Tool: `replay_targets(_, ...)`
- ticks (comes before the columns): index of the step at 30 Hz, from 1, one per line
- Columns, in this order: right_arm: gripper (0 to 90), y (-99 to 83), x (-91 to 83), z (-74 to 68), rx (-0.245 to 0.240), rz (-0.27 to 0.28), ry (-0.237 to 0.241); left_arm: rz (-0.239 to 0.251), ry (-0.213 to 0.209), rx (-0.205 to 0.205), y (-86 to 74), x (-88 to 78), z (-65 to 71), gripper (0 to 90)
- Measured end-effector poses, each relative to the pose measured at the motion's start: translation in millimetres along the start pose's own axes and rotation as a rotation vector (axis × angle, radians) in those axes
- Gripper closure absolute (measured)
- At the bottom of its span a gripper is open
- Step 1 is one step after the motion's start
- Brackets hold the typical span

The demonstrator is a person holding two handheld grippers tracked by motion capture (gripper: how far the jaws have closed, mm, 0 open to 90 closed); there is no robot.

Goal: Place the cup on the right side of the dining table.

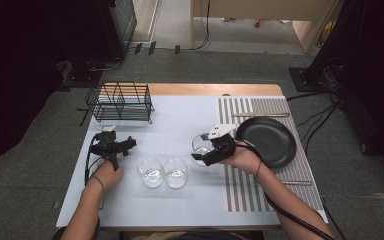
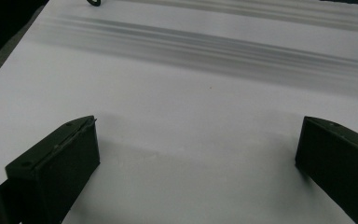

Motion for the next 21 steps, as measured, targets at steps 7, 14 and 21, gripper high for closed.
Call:
replay_targets(7, 17.5, 0.2, 0.0, 3.6, 0.008, -0.001, -0.024, 0.000, 0.000, 0.000, 0.0, 0.0, 0.0, 0.0)
replay_targets(14, 17.5, 0.5, 0.6, 6.6, 0.020, -0.005, -0.056, 0.000, 0.000, 0.000, 0.0, 0.0, 0.0, 0.0)
replay_targets(21, 17.5, 1.1, 0.4, 10.3, 0.041, -0.004, -0.079, 0.000, 0.000, 0.000, 0.0, 0.0, 0.0, 0.0)
Point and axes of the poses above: each handheld gripper's, and its own axes: x roughly forward along the jaws, y roughly out of its top, z roughly to its right, the point moved 7 cm from there along x, roughly forward along the jaws, and after that the axes turned 12 degrees about z, right-handed, at the moved point
